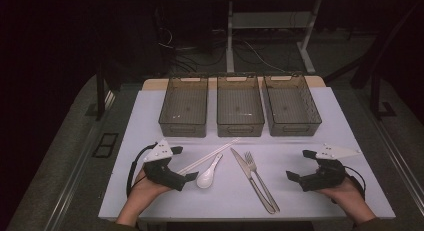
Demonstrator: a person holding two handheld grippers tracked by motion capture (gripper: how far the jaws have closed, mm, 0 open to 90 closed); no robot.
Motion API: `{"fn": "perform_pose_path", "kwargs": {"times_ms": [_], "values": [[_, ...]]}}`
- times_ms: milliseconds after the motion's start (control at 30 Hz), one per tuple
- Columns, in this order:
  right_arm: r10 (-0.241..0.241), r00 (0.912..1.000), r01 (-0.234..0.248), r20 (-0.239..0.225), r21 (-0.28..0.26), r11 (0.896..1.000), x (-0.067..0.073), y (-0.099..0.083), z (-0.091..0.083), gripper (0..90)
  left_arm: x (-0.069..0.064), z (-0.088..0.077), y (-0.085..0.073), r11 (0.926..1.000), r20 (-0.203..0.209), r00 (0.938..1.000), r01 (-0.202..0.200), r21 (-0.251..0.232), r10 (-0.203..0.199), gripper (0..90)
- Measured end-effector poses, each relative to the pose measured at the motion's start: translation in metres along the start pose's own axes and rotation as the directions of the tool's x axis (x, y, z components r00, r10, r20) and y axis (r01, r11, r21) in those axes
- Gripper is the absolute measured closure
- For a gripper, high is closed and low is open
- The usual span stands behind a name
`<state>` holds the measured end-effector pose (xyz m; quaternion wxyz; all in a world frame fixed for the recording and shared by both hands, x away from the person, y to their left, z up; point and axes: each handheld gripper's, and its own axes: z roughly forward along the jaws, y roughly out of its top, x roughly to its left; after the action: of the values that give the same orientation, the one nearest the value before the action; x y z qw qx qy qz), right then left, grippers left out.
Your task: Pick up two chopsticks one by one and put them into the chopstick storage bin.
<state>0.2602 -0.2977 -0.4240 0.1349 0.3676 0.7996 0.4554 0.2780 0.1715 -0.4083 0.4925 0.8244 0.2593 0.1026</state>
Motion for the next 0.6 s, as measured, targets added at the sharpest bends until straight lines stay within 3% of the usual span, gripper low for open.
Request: {"fn": "perform_pose_path", "kwargs": {"times_ms": [267,600], "values": [[0.008,1.0,-0.008,0.0,-0.007,1.0,-0.0007,-0.0001,-0.0004,0.8,-0.0024,0.0019,0.0024,0.9997,0.001,0.9999,-0.013,0.021,0.013,0.0],[0.012,0.9999,-0.012,0.004,-0.016,1.0,0.0006,0.0005,-0.0019,0.8,-0.0045,0.0041,0.0096,0.9995,0.013,0.9995,-0.028,0.013,0.028,0.0]]}}
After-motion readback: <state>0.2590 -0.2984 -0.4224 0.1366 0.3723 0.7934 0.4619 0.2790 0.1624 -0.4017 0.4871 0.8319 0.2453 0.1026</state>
